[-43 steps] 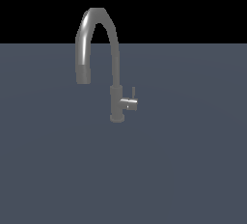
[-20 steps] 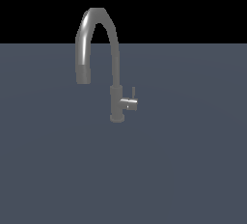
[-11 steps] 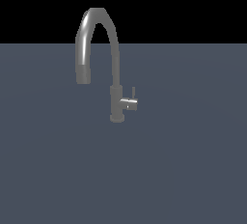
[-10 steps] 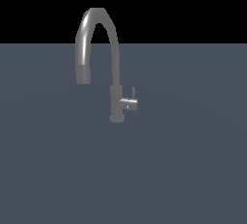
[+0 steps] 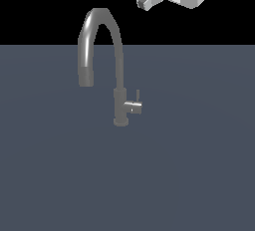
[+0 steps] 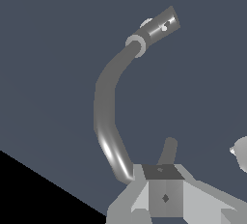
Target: Turn on the faucet by rotating a designated handle.
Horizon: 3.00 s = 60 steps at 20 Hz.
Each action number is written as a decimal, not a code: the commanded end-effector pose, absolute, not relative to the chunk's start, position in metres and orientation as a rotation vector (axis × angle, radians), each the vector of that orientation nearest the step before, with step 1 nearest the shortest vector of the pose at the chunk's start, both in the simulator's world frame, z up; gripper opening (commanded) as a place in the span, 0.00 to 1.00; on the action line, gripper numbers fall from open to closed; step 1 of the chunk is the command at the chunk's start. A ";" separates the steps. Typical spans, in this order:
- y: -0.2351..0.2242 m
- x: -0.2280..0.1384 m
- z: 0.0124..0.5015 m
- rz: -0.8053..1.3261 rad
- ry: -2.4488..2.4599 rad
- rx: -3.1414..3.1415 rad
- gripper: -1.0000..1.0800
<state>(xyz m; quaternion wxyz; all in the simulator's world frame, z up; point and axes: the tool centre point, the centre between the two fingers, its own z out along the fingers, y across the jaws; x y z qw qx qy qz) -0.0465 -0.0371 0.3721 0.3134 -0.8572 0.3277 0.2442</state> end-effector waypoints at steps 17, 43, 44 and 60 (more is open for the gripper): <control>-0.060 0.020 0.241 0.904 1.175 -1.562 0.00; -0.045 0.038 0.136 1.028 1.312 -1.032 0.00; -0.045 0.038 0.136 1.028 1.312 -1.032 0.00; -0.037 0.004 0.145 1.026 1.315 -1.031 0.00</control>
